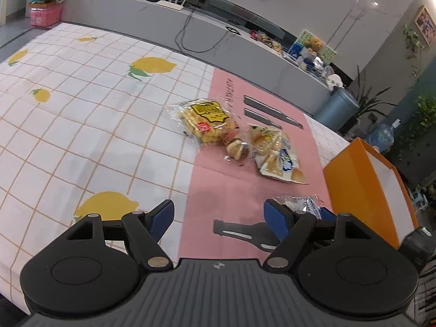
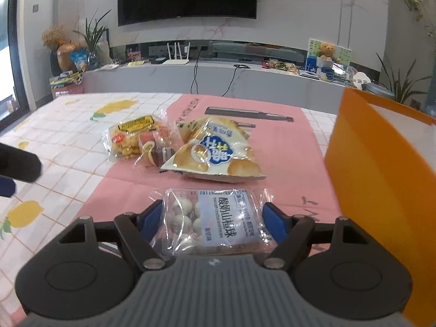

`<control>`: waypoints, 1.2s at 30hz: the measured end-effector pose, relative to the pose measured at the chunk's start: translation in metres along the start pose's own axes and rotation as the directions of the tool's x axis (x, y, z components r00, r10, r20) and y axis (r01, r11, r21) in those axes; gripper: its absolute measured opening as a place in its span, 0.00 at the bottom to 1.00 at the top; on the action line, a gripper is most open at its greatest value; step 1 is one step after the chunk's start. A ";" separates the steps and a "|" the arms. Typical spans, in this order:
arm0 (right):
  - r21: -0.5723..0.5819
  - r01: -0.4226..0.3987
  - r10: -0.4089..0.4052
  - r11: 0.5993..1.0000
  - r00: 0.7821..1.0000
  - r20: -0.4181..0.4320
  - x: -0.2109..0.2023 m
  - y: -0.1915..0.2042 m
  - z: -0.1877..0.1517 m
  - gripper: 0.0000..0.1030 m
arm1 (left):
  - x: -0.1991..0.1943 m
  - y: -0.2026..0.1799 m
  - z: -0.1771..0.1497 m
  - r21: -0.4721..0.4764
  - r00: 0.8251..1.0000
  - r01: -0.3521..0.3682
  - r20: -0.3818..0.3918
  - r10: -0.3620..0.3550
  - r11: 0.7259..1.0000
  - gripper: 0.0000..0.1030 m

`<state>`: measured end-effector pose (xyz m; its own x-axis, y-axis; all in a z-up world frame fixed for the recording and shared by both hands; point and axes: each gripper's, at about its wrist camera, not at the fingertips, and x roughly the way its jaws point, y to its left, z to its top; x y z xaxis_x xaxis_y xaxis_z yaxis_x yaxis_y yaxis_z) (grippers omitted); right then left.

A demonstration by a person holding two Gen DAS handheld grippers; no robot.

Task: Organize snacks
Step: 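Grasp the clear quail-egg pack with the right tool and lift it, then grasp the blue-printed potato-stick bag with the left tool while the right tool holds the egg pack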

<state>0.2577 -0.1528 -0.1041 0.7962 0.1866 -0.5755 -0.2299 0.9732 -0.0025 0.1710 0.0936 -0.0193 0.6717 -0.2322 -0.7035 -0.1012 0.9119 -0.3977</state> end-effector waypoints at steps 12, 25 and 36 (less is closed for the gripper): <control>-0.105 0.020 -0.021 0.994 1.000 -0.009 -0.069 0.006 -0.016 0.73 | -0.003 -0.005 -0.004 -0.001 1.000 0.004 0.029 -0.004 1.000 0.85; -0.025 0.007 -0.010 1.000 0.992 -0.124 -0.047 -0.005 -0.024 0.73 | 0.008 -0.019 -0.024 0.083 0.997 -0.065 0.037 0.062 0.994 0.85; -0.058 0.032 -0.044 0.998 0.975 -0.219 -0.027 -0.004 -0.025 0.73 | 0.002 -0.067 -0.053 0.360 0.995 -0.074 0.083 0.047 0.930 0.85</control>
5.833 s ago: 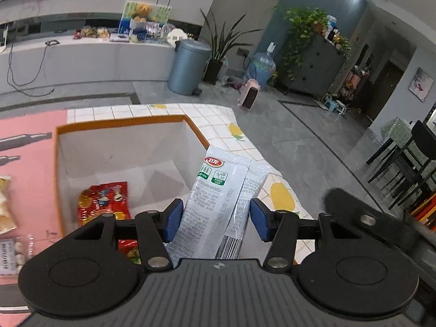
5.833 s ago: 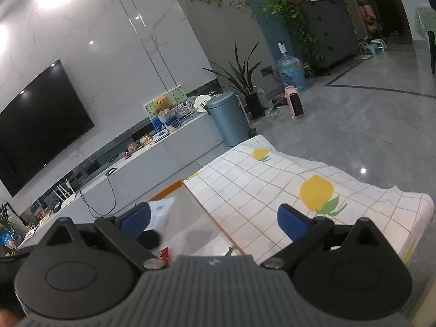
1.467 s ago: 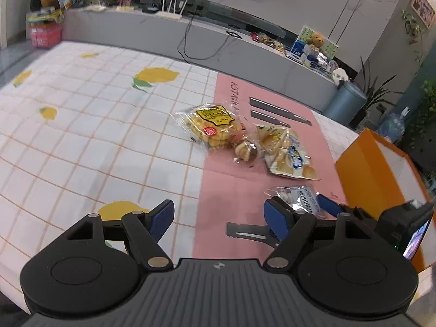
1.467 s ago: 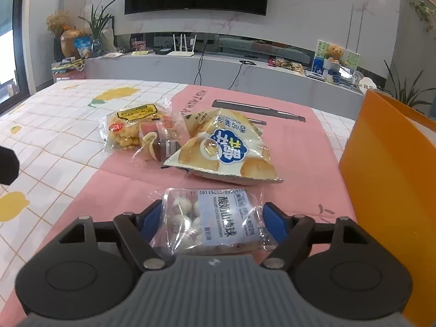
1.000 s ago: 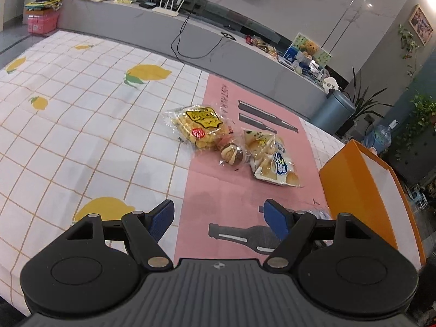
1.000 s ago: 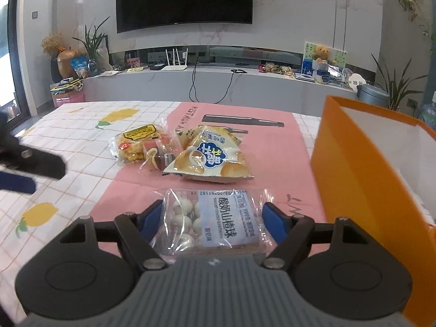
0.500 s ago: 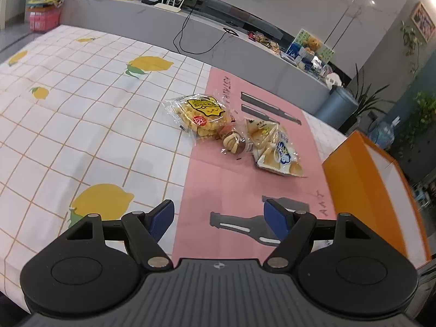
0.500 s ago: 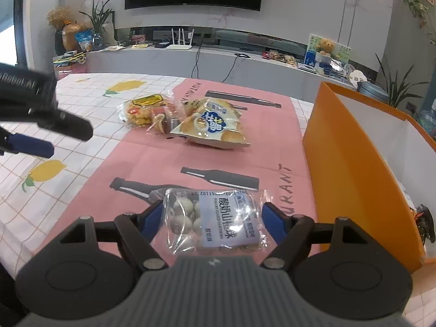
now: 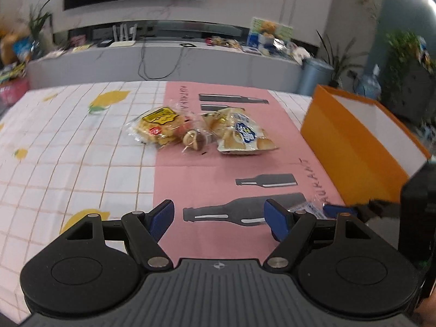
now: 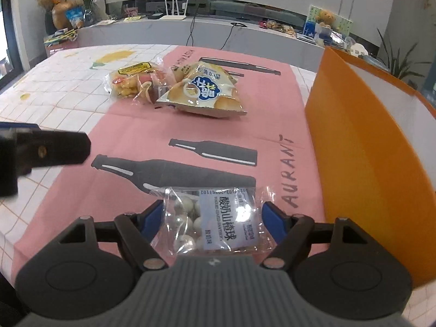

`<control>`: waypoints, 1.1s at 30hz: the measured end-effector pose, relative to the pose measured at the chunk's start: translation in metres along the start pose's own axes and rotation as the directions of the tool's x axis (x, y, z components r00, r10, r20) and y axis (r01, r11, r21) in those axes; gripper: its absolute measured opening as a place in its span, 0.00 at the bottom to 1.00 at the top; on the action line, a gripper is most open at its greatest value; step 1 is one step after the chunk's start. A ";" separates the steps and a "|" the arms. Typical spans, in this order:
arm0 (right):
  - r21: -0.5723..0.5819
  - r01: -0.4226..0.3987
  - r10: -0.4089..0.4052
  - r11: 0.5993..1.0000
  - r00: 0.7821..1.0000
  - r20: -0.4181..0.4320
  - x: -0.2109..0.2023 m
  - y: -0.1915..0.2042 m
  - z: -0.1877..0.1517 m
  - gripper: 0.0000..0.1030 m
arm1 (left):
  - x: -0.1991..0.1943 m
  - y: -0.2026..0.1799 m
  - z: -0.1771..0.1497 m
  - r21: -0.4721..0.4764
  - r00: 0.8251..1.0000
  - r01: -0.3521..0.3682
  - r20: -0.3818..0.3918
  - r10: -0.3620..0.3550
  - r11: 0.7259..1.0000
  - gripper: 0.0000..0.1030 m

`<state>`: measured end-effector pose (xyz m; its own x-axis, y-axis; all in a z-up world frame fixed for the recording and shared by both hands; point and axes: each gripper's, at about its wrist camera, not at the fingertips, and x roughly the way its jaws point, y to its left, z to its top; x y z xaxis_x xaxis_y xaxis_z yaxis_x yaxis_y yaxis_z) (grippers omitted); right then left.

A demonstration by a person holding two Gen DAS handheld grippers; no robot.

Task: Organize snacks
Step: 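Grasp the blue-printed potato-stick bag with the left tool while the right tool holds the egg pack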

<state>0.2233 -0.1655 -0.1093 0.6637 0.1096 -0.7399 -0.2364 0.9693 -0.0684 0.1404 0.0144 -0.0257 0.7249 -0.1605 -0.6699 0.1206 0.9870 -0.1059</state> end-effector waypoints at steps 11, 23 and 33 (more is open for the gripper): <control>-0.004 0.002 -0.002 1.000 0.998 -0.060 -0.001 -0.006 0.005 0.73 | 0.032 0.009 0.067 -0.091 0.998 -0.067 -0.019 0.066 0.994 0.85; -0.021 0.008 -0.009 1.000 0.998 -0.061 0.003 -0.008 0.006 0.74 | 0.108 -0.004 0.107 -0.155 0.994 -0.005 -0.107 -0.011 0.988 0.85; 0.009 0.036 -0.035 0.999 0.999 -0.042 0.011 -0.018 0.012 0.74 | 0.151 -0.027 0.102 -0.170 0.988 0.013 -0.147 -0.038 0.985 0.85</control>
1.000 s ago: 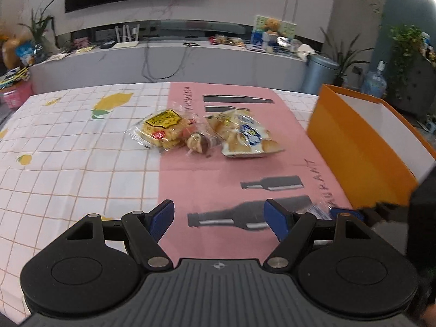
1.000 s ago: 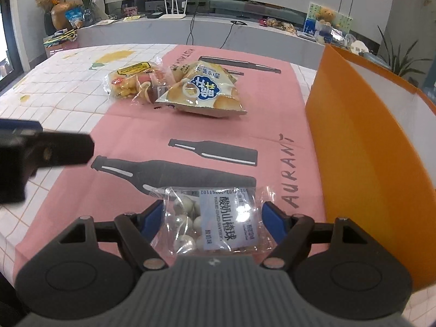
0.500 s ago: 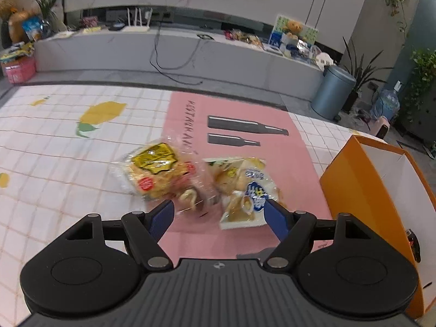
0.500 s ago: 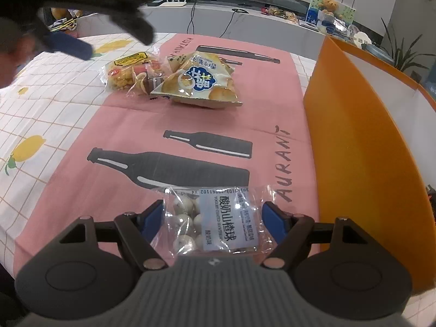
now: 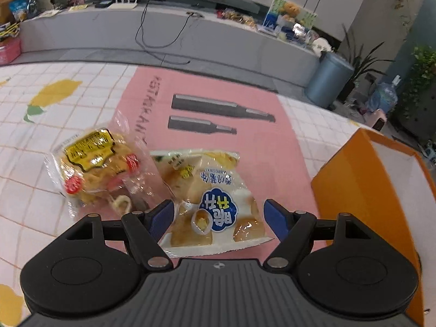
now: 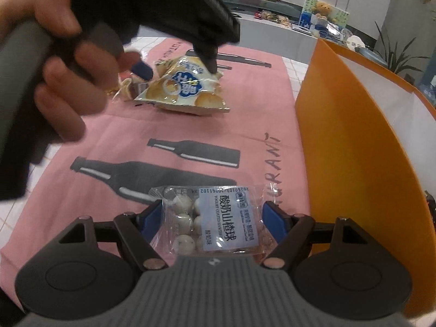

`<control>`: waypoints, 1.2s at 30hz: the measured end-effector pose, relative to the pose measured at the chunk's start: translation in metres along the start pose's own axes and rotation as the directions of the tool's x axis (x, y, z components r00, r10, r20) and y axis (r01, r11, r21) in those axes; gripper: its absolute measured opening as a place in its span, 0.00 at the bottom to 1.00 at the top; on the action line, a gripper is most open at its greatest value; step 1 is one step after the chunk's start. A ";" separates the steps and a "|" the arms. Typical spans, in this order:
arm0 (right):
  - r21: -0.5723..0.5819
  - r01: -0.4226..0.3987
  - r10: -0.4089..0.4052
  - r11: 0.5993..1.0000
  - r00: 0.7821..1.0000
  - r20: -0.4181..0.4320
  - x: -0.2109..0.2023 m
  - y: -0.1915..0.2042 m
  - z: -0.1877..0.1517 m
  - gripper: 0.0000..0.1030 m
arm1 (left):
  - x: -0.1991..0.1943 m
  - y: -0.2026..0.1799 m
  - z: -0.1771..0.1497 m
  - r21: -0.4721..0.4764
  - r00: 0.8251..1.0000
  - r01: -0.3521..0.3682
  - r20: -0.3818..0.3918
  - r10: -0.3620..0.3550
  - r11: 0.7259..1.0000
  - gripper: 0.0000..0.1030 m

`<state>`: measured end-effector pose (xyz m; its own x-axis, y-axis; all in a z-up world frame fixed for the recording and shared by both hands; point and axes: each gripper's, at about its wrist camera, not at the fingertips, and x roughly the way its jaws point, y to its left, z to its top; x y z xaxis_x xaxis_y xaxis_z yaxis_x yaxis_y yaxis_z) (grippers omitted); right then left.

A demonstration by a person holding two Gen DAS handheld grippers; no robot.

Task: Organize snacks
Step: 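Grasp the blue-printed potato-stick bag with the left tool while the right tool holds the egg pack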

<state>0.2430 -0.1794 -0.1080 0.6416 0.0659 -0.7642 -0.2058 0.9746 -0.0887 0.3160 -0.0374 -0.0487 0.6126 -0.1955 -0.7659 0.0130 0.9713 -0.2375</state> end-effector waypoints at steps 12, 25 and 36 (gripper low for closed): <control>0.003 0.028 -0.028 1.000 1.000 0.009 0.005 -0.007 0.002 0.75 | 0.025 0.006 -0.008 -0.039 0.999 0.020 0.028 -0.019 0.999 0.80; -0.008 0.035 -0.034 0.999 0.999 0.026 0.002 -0.005 0.000 0.74 | -0.020 0.023 -0.023 -0.029 0.990 0.126 0.063 -0.124 0.992 0.20; 0.006 0.040 -0.040 0.999 0.999 0.032 0.001 -0.004 -0.001 0.74 | -0.039 0.021 -0.029 0.032 0.986 0.163 0.026 -0.164 0.986 0.43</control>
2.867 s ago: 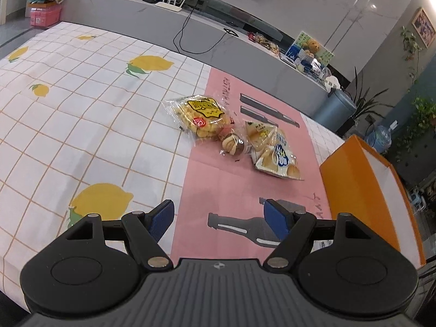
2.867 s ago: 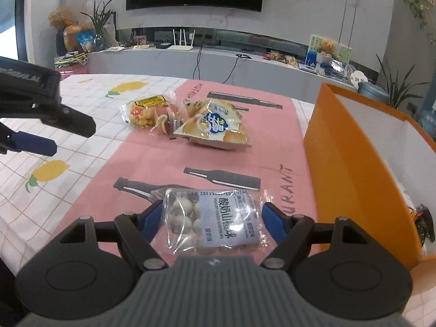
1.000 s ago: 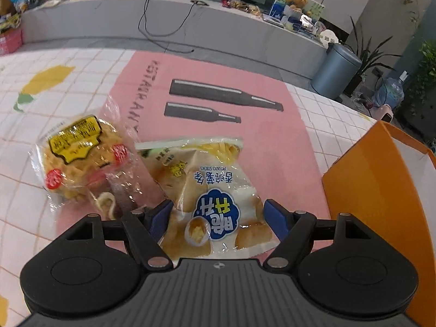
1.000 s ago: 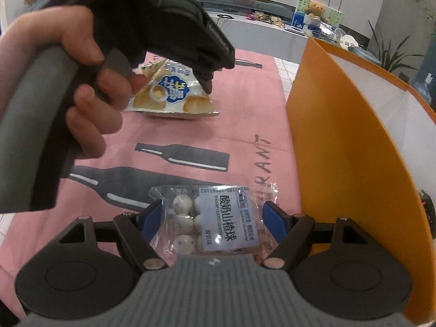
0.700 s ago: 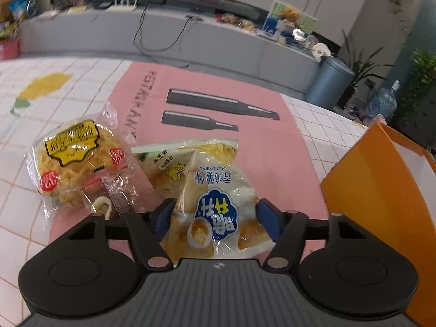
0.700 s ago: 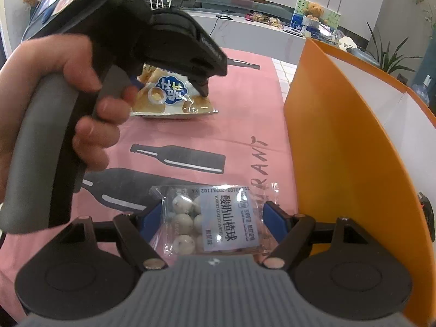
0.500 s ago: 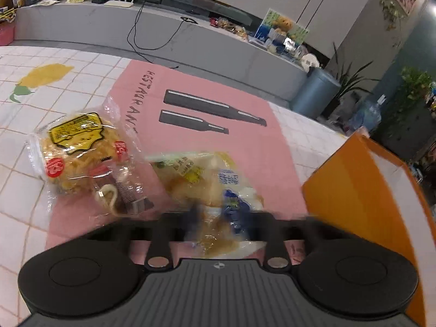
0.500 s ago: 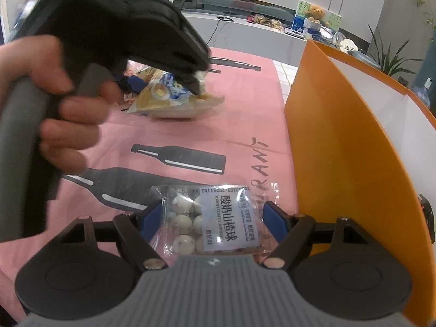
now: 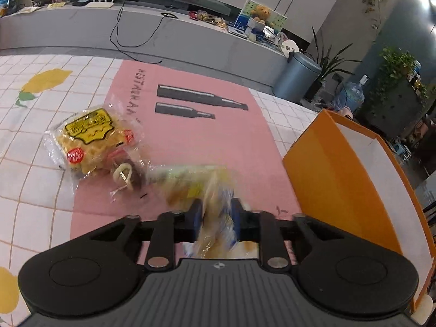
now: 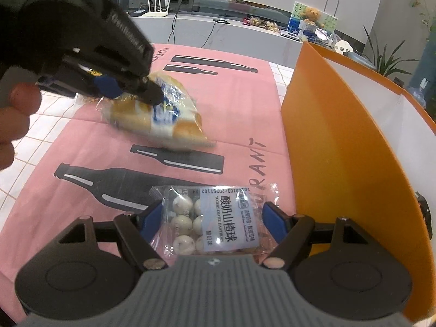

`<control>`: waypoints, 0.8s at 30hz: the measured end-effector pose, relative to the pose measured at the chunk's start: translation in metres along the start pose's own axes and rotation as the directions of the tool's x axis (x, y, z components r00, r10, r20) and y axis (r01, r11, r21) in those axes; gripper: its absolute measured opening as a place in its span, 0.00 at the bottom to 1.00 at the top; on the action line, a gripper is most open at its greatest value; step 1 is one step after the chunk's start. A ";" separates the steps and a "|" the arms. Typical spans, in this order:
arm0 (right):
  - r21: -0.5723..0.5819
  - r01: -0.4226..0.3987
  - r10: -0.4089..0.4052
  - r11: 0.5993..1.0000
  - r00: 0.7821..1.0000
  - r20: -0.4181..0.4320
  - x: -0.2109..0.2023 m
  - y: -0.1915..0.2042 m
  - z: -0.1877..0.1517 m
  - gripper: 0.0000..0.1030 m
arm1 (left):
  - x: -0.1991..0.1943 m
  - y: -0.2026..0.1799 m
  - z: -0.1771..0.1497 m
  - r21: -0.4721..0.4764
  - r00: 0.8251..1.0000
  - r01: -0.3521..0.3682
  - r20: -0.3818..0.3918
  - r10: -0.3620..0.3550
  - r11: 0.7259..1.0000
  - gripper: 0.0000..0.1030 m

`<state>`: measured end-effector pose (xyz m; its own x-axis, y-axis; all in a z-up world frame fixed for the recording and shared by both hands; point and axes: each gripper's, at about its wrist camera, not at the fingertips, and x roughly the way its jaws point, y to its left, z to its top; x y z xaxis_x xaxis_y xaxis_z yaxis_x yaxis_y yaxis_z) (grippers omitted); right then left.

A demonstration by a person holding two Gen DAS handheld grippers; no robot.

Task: Organize snacks
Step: 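Grasp the blue-printed potato-stick bag with the left tool while the right tool holds the egg pack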

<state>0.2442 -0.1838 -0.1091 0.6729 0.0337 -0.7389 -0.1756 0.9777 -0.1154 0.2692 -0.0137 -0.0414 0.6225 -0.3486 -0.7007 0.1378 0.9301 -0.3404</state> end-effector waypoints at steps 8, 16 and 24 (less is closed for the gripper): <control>0.005 -0.025 0.025 1.000 1.000 0.001 0.003 -0.002 0.004 0.74 | 0.030 -0.025 0.016 0.078 0.990 -0.140 0.011 0.139 0.987 0.84; 0.009 -0.027 0.027 1.000 1.000 -0.015 0.005 -0.003 0.005 0.74 | 0.057 -0.015 0.032 -0.013 0.992 -0.062 -0.114 0.060 0.998 0.85; 0.008 -0.049 0.050 0.999 0.998 -0.027 0.005 -0.006 0.006 0.74 | 0.067 -0.013 0.045 -0.031 0.974 -0.105 -0.206 0.096 0.994 0.85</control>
<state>0.2524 -0.1879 -0.1079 0.6439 0.0765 -0.7613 -0.2027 0.9765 -0.0733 0.3442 -0.0442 -0.0558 0.4606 -0.2740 -0.8443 0.0477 0.9574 -0.2847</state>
